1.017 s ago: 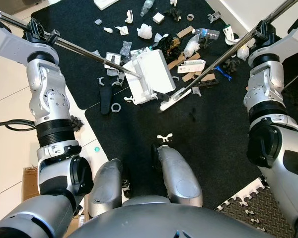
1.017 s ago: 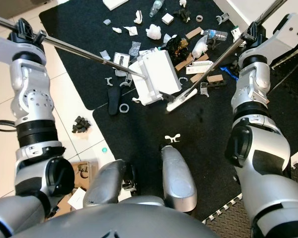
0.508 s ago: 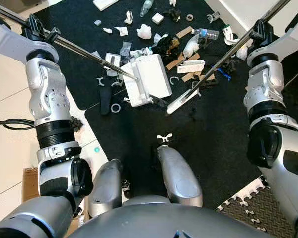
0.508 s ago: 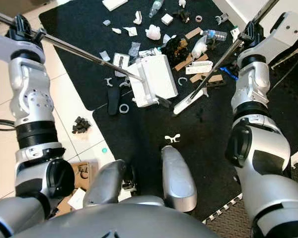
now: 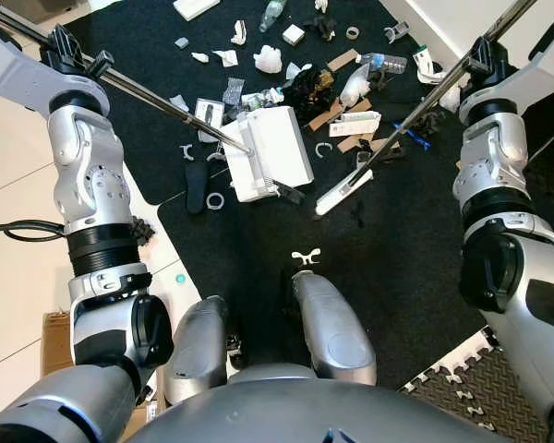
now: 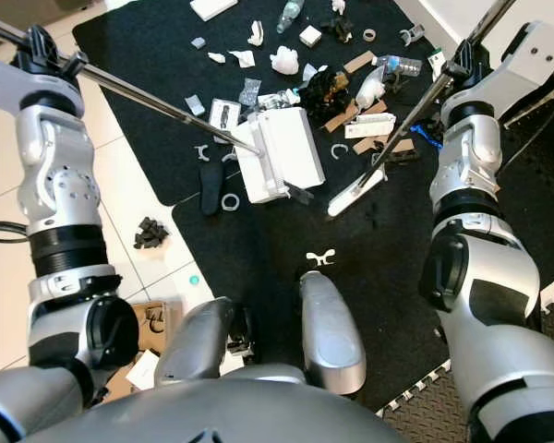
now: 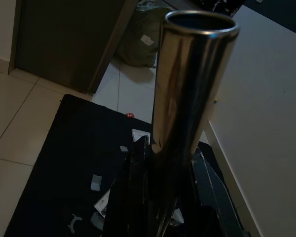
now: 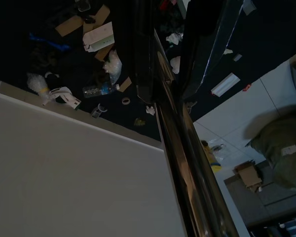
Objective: Sweep floor
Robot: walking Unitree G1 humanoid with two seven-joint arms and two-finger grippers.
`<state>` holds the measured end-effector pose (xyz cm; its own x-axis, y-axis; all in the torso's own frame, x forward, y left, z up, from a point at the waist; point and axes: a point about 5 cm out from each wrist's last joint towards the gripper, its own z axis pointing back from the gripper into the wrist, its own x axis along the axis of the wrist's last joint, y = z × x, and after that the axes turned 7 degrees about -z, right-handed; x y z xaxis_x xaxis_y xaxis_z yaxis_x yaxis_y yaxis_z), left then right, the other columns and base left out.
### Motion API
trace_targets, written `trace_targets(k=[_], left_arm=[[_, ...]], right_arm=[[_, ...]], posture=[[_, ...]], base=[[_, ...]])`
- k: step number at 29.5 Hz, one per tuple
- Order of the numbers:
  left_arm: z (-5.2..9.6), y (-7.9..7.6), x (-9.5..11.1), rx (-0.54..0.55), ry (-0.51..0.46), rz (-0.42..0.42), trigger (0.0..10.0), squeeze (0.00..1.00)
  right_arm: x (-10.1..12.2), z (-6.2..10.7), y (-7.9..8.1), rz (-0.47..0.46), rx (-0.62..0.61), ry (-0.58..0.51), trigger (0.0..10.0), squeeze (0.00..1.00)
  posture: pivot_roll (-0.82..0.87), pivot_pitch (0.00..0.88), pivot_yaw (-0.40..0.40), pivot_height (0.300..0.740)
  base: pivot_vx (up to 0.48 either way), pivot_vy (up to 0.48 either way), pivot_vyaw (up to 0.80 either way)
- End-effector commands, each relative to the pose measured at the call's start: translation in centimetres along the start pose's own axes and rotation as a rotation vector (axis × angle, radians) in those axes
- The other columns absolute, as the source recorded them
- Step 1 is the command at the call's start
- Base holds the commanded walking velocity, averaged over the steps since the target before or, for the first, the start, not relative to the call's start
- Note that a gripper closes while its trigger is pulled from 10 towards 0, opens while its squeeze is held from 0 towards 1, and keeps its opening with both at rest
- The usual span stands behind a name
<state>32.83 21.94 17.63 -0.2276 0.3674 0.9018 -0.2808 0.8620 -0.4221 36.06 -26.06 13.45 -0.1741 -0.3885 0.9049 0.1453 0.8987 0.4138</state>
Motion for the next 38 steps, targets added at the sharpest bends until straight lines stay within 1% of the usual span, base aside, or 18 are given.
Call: trace_targets(k=[1,8,10,11,13,38], left_arm=[[-0.05,-0.64,1.03,-0.028,-0.048,0.022,10.0,0.00],[-0.20,-0.56,1.02,-0.024,-0.047,0.022,10.0,0.00],[-0.21,-0.55,0.98,-0.024,-0.047,0.022,10.0,0.00],[-0.22,-0.52,0.95,-0.024,-0.045,0.023,10.0,0.00],[-0.22,-0.51,0.92,-0.023,-0.044,0.023,10.0,0.00],[-0.17,-0.64,0.38,-0.031,-0.029,0.025,10.0,0.00]], right_arm=[[0.60,-0.19,0.00,0.010,0.001,-0.026,10.0,0.00],[0.65,-0.22,0.02,0.025,0.006,-0.024,10.0,0.00],[0.65,-0.23,0.04,0.023,0.009,-0.023,10.0,0.00],[0.64,-0.25,0.14,0.041,0.017,-0.018,10.0,0.00],[0.60,-0.26,0.19,0.047,0.020,-0.015,10.0,0.00],[0.67,-0.30,0.02,0.050,0.017,-0.008,10.0,0.00]], posture=[[-0.03,0.076,-0.006,0.740],[-0.03,0.074,-0.006,0.740],[-0.03,0.074,-0.006,0.740],[-0.03,0.075,-0.008,0.740],[-0.04,0.075,-0.008,0.740],[-0.04,0.066,-0.011,0.740]], base=[[0.000,0.000,0.00],[0.000,0.000,0.00],[0.000,0.000,0.49],[0.000,0.000,0.79],[0.000,0.000,0.79],[0.000,0.000,0.80]])
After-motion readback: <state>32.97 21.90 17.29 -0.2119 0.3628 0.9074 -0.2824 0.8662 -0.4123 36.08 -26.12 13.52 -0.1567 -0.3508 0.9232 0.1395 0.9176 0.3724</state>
